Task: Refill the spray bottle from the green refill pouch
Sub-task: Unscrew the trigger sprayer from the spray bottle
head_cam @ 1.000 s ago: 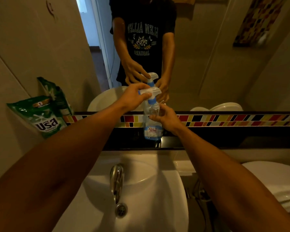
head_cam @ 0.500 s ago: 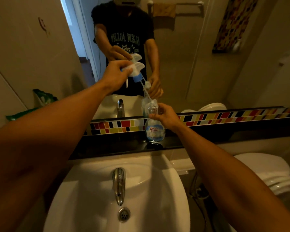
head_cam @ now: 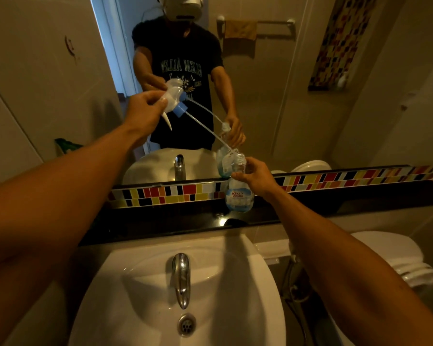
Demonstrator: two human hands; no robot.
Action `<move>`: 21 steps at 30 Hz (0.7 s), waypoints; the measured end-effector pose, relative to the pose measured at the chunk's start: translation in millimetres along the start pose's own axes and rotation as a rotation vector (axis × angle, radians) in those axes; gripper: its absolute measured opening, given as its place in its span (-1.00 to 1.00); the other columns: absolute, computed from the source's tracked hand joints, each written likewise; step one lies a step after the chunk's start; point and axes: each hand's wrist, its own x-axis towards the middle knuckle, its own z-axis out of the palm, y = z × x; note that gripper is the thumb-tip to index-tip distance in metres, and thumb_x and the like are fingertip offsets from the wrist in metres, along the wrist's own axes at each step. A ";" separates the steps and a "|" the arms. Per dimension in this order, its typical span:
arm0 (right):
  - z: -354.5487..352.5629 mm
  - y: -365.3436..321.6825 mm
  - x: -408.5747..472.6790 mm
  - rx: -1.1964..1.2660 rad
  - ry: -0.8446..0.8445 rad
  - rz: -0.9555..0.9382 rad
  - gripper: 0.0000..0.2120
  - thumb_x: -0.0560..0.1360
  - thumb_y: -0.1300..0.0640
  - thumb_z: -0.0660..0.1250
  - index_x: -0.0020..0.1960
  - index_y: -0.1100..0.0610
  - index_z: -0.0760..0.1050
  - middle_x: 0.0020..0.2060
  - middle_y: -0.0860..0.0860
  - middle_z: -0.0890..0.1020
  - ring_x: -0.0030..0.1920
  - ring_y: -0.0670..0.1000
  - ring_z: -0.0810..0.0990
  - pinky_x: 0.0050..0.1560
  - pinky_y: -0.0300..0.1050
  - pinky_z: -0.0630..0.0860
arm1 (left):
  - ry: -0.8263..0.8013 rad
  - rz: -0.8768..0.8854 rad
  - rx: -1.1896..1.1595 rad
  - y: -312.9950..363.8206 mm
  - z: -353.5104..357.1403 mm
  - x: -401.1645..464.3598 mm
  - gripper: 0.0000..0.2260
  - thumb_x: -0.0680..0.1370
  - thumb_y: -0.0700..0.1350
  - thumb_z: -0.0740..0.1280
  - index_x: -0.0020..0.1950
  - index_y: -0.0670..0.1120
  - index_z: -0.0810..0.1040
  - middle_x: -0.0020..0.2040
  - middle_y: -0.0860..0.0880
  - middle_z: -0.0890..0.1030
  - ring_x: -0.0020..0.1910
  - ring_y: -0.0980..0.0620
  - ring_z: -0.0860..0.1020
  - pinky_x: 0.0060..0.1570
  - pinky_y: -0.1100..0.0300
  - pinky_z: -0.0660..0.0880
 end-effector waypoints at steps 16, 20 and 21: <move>-3.2 2.0 -6.6 0.052 0.026 -0.010 -0.63 0.53 0.27 0.47 0.30 0.09 0.51 0.07 -0.09 0.67 0.07 -0.09 0.66 0.17 0.06 0.64 | 0.173 -0.426 -0.323 -55.9 -0.4 -42.7 -0.76 0.63 -0.12 0.26 0.28 -0.12 0.55 -0.03 -0.10 0.58 -0.35 0.15 0.48 -0.43 0.35 0.44; -3.0 5.9 -7.3 0.061 0.033 -0.007 -0.60 0.52 0.27 0.48 0.33 0.10 0.52 0.12 -0.05 0.67 0.12 -0.04 0.65 0.20 0.12 0.63 | 0.249 -0.564 -0.391 -71.3 4.9 -55.2 -0.76 0.62 -0.13 0.27 0.28 -0.08 0.55 -0.07 -0.08 0.60 -0.24 0.08 0.54 -0.26 0.26 0.51; -3.1 7.4 -7.4 0.057 0.036 -0.006 -0.59 0.52 0.27 0.48 0.33 0.11 0.53 0.14 -0.02 0.67 0.15 -0.01 0.66 0.21 0.15 0.63 | 0.261 -0.595 -0.409 -75.8 6.0 -58.4 -0.77 0.62 -0.13 0.28 0.26 -0.09 0.56 -0.10 -0.08 0.60 -0.25 0.08 0.53 -0.23 0.24 0.51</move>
